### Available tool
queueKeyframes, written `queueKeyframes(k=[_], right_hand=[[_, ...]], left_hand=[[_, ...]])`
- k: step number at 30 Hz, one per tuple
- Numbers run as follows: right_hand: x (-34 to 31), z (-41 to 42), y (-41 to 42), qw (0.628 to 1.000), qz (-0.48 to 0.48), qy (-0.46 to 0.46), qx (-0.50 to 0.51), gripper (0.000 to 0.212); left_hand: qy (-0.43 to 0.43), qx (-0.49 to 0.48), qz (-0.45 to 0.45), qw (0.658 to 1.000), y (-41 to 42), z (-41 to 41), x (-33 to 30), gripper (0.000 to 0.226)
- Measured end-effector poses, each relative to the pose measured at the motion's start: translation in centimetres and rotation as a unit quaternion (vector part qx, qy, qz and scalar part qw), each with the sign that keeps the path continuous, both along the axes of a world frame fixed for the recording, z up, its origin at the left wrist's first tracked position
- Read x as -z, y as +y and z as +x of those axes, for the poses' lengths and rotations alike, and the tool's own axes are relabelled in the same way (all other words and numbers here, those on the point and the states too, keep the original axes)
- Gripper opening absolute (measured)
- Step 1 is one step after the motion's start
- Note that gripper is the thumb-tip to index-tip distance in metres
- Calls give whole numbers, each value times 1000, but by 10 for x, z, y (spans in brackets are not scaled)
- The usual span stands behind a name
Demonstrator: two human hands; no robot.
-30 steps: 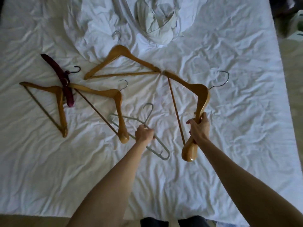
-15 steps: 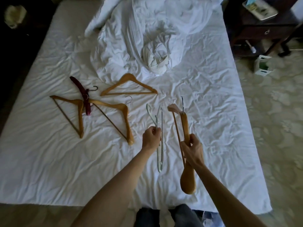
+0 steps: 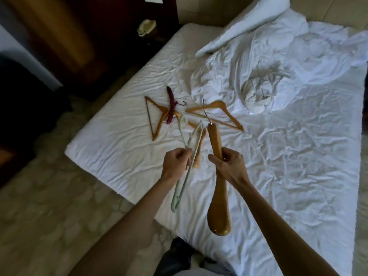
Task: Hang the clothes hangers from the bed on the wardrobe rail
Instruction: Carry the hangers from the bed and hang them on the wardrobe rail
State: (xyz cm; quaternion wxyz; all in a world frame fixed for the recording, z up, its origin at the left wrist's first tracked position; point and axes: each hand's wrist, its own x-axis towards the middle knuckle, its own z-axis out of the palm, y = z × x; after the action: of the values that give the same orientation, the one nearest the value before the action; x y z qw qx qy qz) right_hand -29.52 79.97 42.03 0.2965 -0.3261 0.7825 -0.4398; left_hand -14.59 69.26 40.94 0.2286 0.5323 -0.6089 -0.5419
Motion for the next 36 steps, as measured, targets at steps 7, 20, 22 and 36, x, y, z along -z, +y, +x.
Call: queueKeyframes(k=[7, 20, 22, 36], right_hand=[[-36, 117, -75, 982, -26, -12, -189, 41], [-119, 483, -236, 903, -110, 8, -415, 28], [-135, 543, -258, 891, -129, -10, -435, 25], [-204, 863, -422, 834, -202, -41, -512, 16]], left_hand=[[31, -139, 16, 990, -18, 155, -50, 30], [49, -336, -46, 939, -92, 515, -120, 31], [40, -358, -65, 930, -106, 573, -135, 30], [21, -439, -173, 881, -250, 875, -203, 28]])
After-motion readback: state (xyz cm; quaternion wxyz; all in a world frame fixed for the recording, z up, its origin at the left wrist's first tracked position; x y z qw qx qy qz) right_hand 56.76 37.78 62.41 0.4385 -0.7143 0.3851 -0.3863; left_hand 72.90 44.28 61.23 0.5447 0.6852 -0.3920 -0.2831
